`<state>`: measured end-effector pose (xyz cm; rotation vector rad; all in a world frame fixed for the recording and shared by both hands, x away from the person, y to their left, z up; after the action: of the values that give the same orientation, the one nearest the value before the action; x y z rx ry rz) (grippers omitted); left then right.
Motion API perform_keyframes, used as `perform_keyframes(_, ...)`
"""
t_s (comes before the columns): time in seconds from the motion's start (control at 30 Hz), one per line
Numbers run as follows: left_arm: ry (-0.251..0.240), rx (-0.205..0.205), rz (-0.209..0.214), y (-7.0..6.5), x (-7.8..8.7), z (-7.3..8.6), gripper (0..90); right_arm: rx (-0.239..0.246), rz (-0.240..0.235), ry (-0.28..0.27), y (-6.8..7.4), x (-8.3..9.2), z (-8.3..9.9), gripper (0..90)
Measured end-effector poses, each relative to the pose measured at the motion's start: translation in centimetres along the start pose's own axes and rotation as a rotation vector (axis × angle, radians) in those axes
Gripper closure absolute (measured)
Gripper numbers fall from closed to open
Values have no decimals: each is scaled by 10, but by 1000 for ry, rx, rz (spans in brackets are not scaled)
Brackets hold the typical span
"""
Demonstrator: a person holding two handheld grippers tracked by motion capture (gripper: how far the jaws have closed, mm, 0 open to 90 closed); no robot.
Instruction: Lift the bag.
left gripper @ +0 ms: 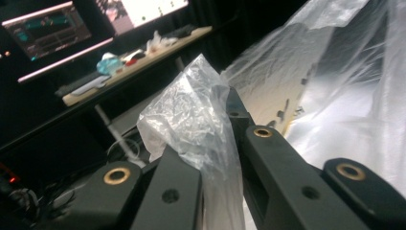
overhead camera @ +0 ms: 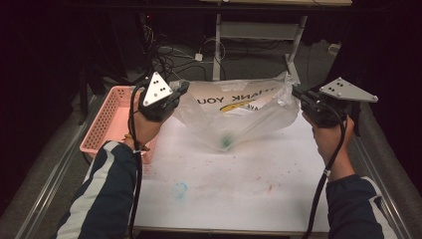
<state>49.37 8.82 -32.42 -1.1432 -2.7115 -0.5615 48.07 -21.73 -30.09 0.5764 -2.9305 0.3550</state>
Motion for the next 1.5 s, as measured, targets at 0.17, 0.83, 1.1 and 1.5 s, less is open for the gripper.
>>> perform_keyframes(0.17,-19,29,-13,8,-17,-5,878,-29,23,48,-14,-21,9,900)
perform_keyframes(0.83,-103,18,-63,25,-6,-60,879,-59,46,-35,-23,-4,-46,900)
perform_keyframes(1.1,-164,19,-77,34,18,-87,879,-33,59,-95,-23,12,-77,900)
perform_keyframes(1.5,-69,42,-71,26,-18,-57,773,-42,91,-16,-29,-12,-47,900)
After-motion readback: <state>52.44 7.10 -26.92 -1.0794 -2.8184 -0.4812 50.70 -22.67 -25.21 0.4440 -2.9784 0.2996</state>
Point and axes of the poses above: each handheld gripper's, and its own axes: x roughly backward along the jaws, z roughly out of its underside, y roughly to its left, the point moved 10 cm from there along -x, roughly forward along the jaws, and after that the axes turned 6 degrees about z, right-handed, at the moved point
